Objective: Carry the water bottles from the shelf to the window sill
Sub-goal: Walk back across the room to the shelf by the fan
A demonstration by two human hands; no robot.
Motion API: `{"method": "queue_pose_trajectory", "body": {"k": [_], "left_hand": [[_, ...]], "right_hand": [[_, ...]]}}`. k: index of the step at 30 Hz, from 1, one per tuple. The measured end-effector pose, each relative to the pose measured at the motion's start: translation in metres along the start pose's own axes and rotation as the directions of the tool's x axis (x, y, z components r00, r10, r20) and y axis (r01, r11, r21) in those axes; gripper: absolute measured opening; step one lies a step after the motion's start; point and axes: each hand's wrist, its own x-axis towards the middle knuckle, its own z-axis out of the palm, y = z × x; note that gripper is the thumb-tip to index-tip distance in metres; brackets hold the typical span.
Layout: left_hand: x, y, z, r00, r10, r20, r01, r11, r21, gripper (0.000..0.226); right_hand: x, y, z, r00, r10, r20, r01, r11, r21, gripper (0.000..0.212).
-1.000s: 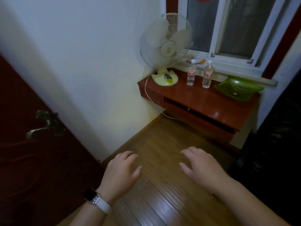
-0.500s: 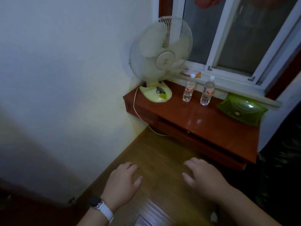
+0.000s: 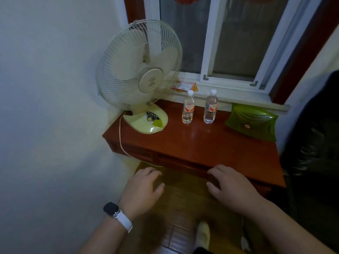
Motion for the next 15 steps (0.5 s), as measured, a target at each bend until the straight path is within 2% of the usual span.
{"method": "queue_pose_trajectory", "body": {"k": [4,9,15], "left_hand": [[0.062,-0.003,0.008,0.998,0.031,0.054,-0.032,0.999,0.018,0.045],[0.151,-0.007,0.015,0.992,0.001,0.126,-0.008,0.998,0.059,0.043],[0.255,-0.001,0.023,0.985,-0.048,0.165,0.017,0.984,0.180,0.045]], "right_hand": [[0.060,0.030,0.010,1.000,0.012,0.029,-0.013,0.999,0.045,0.049],[0.154,0.065,0.008,0.995,-0.038,0.087,0.027,0.991,0.129,0.045],[0.250,0.118,-0.018,0.993,-0.067,0.102,0.058,0.994,0.088,0.045]]}}
